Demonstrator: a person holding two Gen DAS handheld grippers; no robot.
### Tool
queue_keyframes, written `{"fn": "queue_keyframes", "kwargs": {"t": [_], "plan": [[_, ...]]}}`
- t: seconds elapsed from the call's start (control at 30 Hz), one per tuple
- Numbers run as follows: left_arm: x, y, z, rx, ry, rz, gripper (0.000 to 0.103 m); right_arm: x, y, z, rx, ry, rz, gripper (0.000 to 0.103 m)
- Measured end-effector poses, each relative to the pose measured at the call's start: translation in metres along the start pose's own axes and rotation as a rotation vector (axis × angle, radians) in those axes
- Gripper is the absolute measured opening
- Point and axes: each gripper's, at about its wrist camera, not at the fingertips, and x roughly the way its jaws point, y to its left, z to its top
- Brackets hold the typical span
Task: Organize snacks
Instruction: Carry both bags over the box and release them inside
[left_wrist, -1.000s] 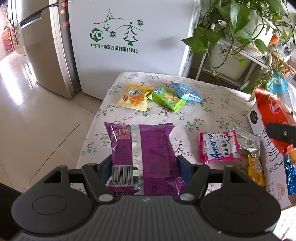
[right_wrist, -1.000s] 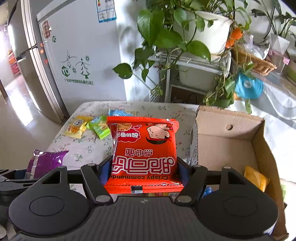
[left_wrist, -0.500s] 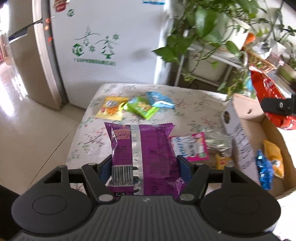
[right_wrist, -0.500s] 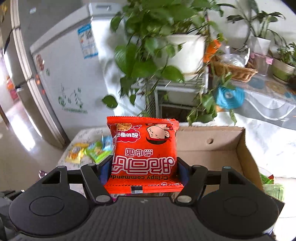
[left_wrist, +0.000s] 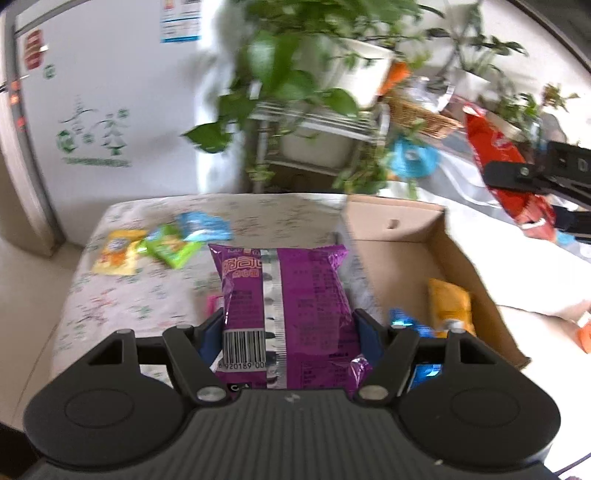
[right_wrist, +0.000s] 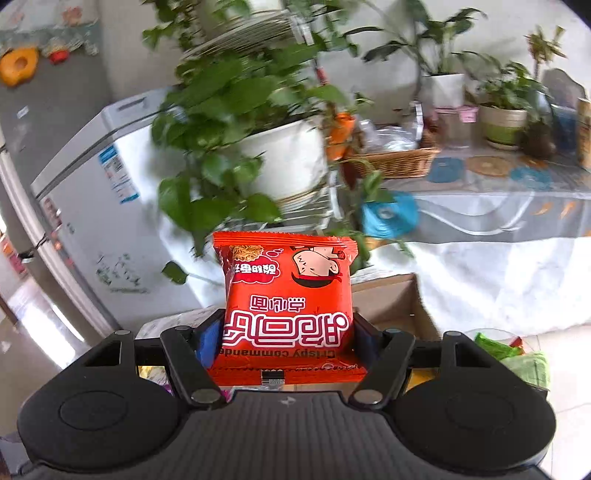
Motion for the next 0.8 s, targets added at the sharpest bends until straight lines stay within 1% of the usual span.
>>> {"fn": "queue_keyframes", "kwargs": {"t": [0.17,0.33,0.6,0.8], "plan": [[0.017,-0.031,0.005,0.021,0.029,-0.068,0.07,-0.003,-0.018,0.004,0.088,-0.006,-0.006,0.075],[0.034,-0.056,0.006,0.025,0.051,-0.105,0.07,0.0,-0.027,0.004,0.143,0.004,-0.024,0.075],[0.059,-0.088,0.0,0.036,0.099,-0.17,0.07,0.006,-0.034,0.001,0.199,0.034,-0.065,0.075],[0.069,-0.104,-0.001,0.067,0.103,-0.217,0.071,0.015,-0.039,-0.002,0.233,0.063,-0.099,0.075]]}}
